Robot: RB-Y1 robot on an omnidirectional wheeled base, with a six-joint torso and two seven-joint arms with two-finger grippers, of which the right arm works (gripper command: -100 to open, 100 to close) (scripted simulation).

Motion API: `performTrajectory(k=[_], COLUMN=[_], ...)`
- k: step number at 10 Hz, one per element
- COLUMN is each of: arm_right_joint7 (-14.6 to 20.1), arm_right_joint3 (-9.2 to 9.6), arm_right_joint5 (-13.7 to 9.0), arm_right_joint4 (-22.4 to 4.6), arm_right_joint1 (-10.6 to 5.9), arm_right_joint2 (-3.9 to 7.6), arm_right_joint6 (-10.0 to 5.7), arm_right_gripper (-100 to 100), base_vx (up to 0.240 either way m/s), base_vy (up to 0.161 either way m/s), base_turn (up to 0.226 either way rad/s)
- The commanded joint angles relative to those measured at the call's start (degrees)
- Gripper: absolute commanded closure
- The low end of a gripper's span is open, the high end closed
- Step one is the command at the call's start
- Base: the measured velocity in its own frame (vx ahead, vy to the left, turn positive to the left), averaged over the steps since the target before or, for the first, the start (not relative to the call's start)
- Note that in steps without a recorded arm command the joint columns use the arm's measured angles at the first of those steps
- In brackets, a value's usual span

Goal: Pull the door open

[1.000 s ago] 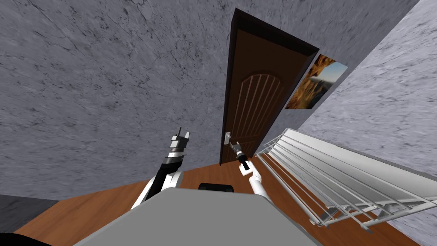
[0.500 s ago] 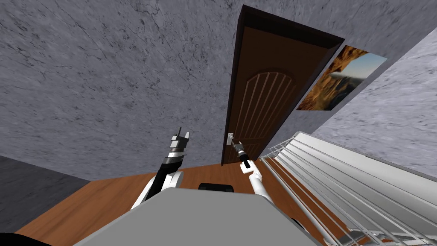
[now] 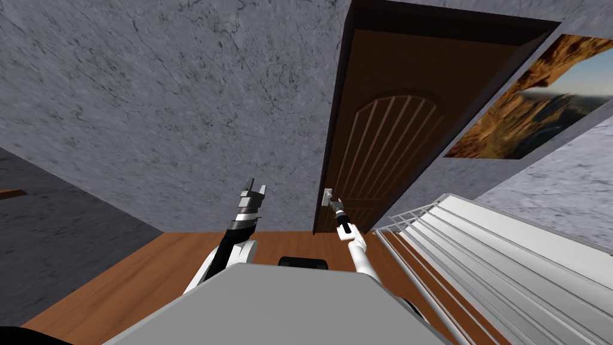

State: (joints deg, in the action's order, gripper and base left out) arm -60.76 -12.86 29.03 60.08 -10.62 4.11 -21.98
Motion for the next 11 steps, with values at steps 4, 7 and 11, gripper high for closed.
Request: performTrajectory(k=[4,7,11], arm_right_joint7=[-2.01,-2.01,0.18], arm_right_joint3=[-3.17,-3.17,-2.98], arm_right_joint5=[-0.33,-0.33,-1.4], arm_right_joint4=[-2.34,-2.34,-2.23], arm_right_joint1=[-2.22,-2.22,-1.78], arm_right_joint2=[-1.75,-1.75,-1.49], arm_right_joint6=[-0.41,-0.41,-0.33], arm_right_gripper=[-100,100,100], base_vx=[0.069,-0.018,-0.014], base_vy=[-0.049,0.011,-0.001], base_turn=[0.2,0.003,0.005])
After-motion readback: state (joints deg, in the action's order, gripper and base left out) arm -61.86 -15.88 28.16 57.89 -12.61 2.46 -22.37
